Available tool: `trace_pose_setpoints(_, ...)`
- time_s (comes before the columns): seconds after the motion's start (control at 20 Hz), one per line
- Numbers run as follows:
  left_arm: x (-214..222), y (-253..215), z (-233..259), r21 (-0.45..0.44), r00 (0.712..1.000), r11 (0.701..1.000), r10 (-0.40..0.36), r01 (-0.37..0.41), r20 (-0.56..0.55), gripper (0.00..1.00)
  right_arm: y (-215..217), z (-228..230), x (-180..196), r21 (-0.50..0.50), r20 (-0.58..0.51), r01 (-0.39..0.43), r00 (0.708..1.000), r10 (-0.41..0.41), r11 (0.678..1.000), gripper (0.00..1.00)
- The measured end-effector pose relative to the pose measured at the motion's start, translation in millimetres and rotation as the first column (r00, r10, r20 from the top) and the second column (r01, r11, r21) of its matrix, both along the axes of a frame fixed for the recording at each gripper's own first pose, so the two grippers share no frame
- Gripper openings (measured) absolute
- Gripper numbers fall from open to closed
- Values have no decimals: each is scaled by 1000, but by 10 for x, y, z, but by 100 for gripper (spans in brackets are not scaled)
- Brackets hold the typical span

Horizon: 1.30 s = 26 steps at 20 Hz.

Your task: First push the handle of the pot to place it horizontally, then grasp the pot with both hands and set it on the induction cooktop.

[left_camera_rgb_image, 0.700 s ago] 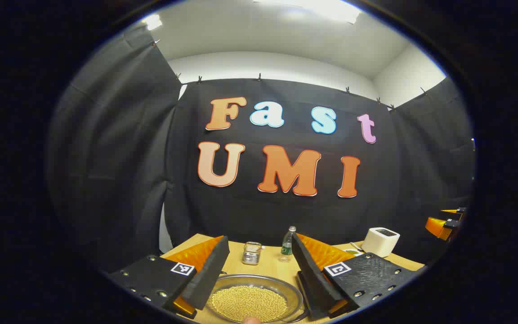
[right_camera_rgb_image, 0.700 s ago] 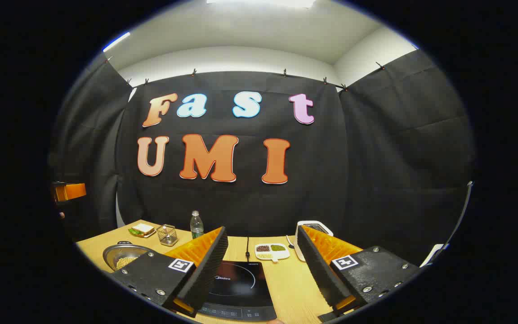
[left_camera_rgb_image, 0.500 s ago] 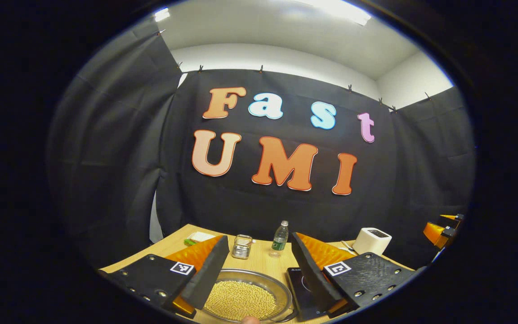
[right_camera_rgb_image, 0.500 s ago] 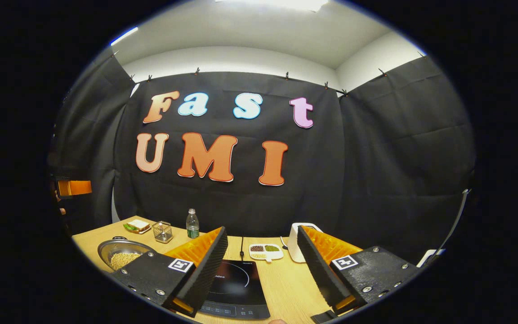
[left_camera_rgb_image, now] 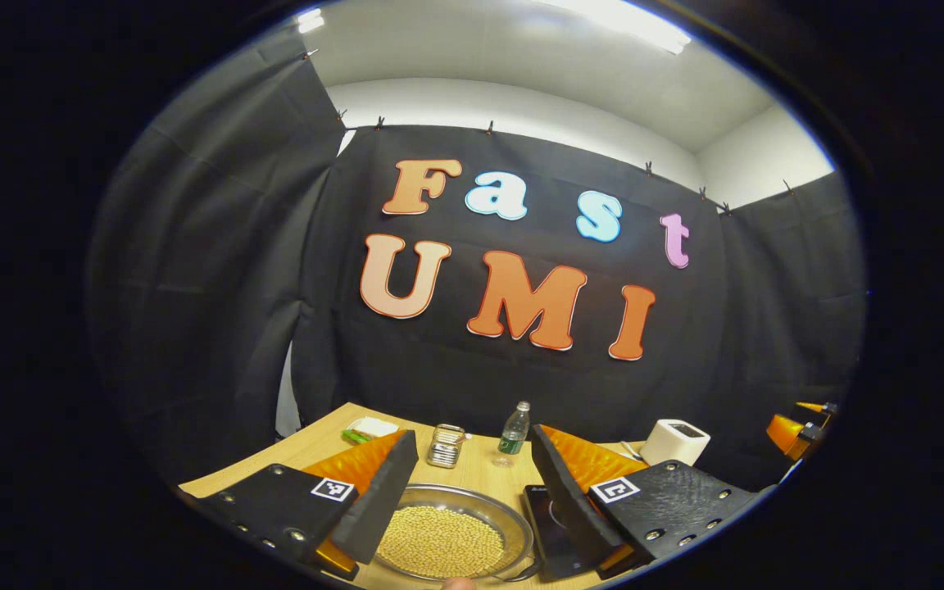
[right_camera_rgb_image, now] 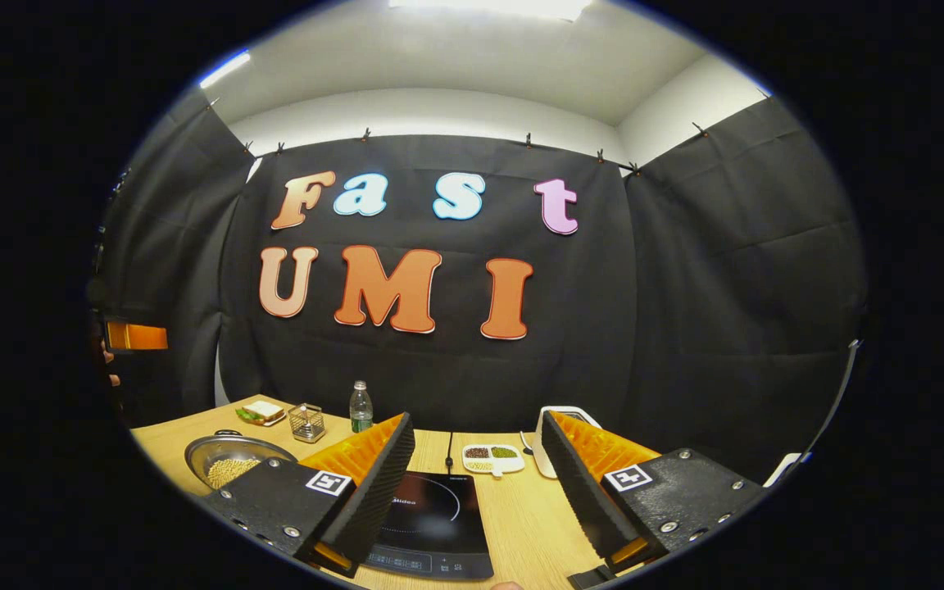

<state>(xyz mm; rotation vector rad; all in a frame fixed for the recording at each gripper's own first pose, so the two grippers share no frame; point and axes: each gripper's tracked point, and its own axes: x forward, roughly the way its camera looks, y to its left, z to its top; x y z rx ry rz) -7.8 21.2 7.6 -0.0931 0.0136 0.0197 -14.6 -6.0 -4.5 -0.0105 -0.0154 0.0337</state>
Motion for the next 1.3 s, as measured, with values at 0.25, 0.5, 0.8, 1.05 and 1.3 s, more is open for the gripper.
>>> trace_pose_setpoints(0.25, 19, 166, -213, 15, 997, 998, 58, -57, -42, 90, -9, -89, 91, 30, -19, 14, 1000, -14, 999, 100)
trace_pose_setpoints(0.5, -179, 173, -66, 57, 1000, 998, 0, 1, -19, 89, 153, -54, 23, 75, -22, -11, 1000, 13, 997, 97)
trace_pose_setpoints(0.8, -302, 178, -247, 68, 998, 997, -40, 43, -44, 90, 119, 35, -33, 47, -9, -15, 1000, 16, 999, 98)
trace_pose_setpoints(1.05, -352, 307, -516, 135, 993, 990, -29, 44, -112, 78, 58, 29, -23, 66, -12, -7, 1000, 8, 998, 96)
trace_pose_setpoints(1.3, -415, 124, -851, 92, 980, 990, -89, 107, -177, 33, 58, -41, -21, 70, -20, -5, 1000, 6, 998, 100)
